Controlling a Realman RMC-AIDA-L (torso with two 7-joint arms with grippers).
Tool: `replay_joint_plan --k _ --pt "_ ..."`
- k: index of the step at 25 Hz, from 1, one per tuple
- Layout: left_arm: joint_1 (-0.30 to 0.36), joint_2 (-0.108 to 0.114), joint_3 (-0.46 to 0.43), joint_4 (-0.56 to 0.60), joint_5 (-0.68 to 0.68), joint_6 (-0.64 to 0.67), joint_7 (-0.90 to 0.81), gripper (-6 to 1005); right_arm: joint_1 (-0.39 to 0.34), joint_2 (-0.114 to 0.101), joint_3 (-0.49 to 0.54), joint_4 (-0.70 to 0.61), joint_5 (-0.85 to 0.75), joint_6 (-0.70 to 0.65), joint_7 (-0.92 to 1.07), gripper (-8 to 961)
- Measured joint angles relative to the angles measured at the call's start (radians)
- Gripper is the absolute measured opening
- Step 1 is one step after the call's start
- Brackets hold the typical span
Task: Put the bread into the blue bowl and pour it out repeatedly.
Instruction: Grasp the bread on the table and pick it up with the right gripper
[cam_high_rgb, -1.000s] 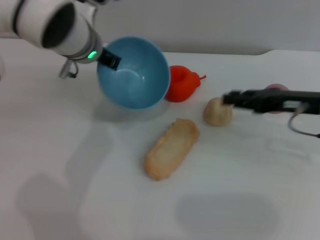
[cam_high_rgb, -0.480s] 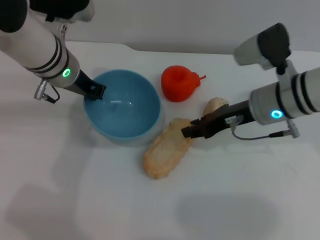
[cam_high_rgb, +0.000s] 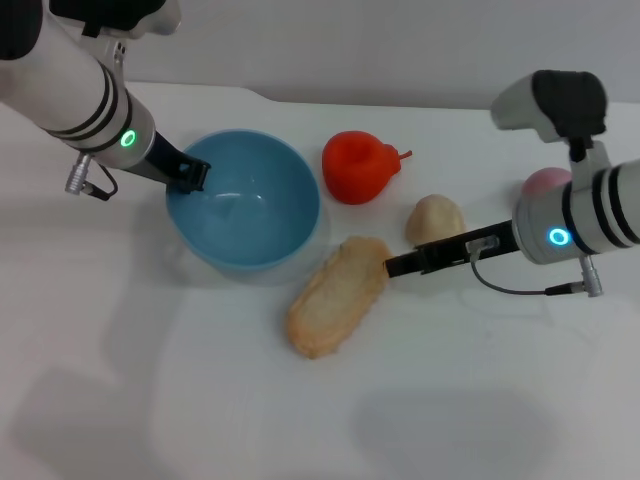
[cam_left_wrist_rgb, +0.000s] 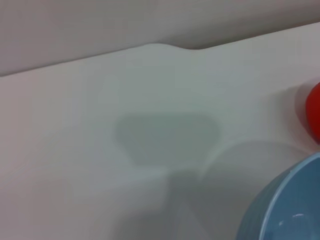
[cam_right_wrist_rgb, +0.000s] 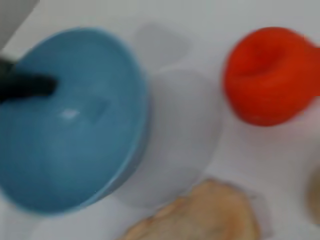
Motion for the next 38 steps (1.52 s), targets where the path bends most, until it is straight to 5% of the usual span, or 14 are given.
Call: replay_joint_plan --k 18,30,38 --pt "-0.007 0.0 0.006 -0.001 0.002 0.019 0.004 0 -0.029 0.011 -0.113 0.05 0.218 0.138 -0.017 382" --pt "-0.011 0.0 0.003 -0.002 0.005 0.027 0.027 -1 -0.018 0.008 -0.226 0.071 0.325 0.089 -0.093 417" --pt "-0.014 0.0 0.004 -0.001 0.009 0.03 0.034 0 -0.028 0.003 -0.228 0.064 0.327 0.086 0.025 441"
